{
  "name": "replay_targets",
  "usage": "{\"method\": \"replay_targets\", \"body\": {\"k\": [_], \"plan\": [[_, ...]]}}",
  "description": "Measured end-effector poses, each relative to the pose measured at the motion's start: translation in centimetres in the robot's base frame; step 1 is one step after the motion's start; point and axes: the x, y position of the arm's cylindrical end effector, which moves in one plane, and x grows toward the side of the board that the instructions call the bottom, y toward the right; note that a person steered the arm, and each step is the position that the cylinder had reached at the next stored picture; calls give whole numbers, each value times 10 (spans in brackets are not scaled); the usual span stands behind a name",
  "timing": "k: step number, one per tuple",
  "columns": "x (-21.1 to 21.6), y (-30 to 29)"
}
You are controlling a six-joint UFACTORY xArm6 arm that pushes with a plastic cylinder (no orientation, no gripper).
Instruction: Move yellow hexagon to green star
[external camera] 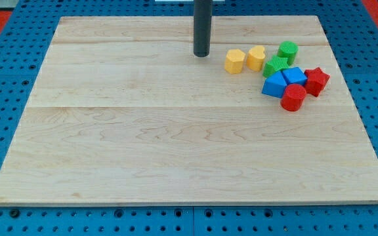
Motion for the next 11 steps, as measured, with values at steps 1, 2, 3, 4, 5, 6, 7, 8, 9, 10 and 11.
{"method": "replay_targets", "body": {"k": [1,2,3,4,5,6,7,8,9,10,11], "plan": [[3,10],[14,11],[37,11],[46,19],[42,-19],[16,-18],[-12,-3],[-14,18],[-9,21],[8,32],[11,56]]}}
